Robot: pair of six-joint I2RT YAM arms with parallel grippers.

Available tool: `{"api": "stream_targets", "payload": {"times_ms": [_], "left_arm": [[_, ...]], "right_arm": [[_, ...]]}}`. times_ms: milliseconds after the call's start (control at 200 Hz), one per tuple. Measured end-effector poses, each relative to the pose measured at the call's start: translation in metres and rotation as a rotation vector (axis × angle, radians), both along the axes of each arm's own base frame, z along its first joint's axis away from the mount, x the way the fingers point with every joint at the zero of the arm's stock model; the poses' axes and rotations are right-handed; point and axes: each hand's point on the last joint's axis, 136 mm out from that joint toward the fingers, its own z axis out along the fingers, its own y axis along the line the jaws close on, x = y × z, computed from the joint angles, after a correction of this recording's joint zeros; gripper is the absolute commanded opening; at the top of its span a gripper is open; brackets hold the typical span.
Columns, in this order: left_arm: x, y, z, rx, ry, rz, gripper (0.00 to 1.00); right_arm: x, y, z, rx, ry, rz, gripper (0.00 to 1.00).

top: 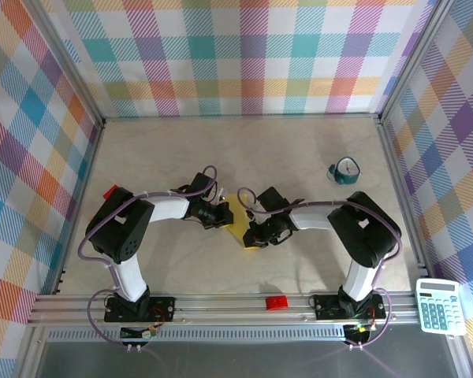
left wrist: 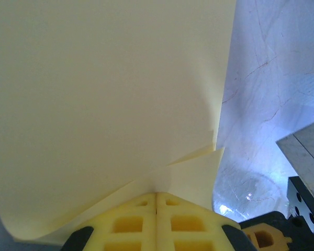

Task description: Fold a paper plane with a square sheet of paper (fold left side to right side)

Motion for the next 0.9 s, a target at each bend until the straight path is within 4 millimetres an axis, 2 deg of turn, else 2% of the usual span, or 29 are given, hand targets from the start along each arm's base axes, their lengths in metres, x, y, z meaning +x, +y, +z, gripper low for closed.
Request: {"api": "stream_targets", "payload": {"times_ms": [165, 350, 540, 705, 900], "left_arm": [[0.0, 0.0, 0.0, 0.001, -0.001, 0.001, 0.0], [0.0, 0.0, 0.0, 0.001, -0.001, 0.001, 0.0], [0.0, 0.0, 0.0, 0.001, 0.0, 0.0, 0.0], [0.0, 0.0, 0.0, 0.001, -0.001, -0.001, 0.0], [0.0, -0.001, 0.001, 0.001, -0.001, 0.0, 0.02]], "right_arm": [[0.006, -0.001, 0.024, 0.046, -0.033, -0.013, 0.0], [0.022, 0.008, 0.031, 0.067, -0.059, -0.024, 0.0], [0.039, 0.017, 0.019, 0.047, -0.067, -0.033, 0.0], [0.037, 0.014, 0.003, 0.0, -0.049, -0.034, 0.0], [0.035, 0.011, -0.005, -0.037, -0.049, -0.035, 0.0]]}}
